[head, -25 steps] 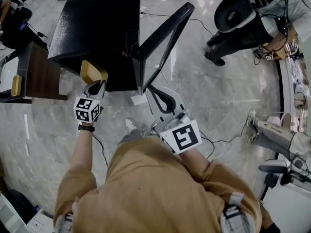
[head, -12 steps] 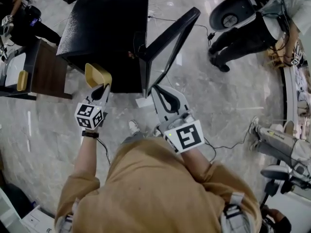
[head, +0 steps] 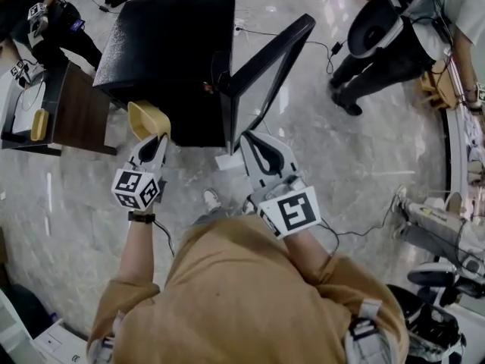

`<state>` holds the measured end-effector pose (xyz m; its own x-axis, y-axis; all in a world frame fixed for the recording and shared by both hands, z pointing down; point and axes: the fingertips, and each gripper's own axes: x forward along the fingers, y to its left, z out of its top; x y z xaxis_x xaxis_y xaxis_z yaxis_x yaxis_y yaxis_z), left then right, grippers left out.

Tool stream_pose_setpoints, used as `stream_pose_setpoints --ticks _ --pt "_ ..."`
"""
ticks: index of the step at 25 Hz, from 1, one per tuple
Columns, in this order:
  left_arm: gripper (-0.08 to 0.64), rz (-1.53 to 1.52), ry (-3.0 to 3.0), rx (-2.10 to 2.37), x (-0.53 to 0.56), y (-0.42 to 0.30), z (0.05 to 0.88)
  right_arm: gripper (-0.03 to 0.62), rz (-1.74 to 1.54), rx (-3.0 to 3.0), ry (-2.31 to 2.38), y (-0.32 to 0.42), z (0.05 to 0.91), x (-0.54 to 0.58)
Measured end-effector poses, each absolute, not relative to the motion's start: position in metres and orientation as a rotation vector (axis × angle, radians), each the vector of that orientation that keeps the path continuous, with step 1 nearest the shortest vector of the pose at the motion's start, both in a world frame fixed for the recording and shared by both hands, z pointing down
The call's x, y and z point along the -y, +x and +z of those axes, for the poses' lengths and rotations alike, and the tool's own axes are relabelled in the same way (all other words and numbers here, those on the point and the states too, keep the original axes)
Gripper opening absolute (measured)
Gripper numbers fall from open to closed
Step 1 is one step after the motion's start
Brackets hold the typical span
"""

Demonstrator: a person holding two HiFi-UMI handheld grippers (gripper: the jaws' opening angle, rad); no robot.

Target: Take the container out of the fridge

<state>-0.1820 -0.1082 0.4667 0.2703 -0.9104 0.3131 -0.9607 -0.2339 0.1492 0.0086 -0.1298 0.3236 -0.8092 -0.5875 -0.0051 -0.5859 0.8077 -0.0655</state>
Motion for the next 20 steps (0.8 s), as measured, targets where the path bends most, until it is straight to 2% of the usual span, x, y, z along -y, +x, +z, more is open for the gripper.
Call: stream_pose_setpoints --ticks 20 --pt "0.012 0.096 2.223 1.8 0.084 -0.19 0.435 0.003 -0.039 -3.006 -0.946 0.011 0.328 0.131"
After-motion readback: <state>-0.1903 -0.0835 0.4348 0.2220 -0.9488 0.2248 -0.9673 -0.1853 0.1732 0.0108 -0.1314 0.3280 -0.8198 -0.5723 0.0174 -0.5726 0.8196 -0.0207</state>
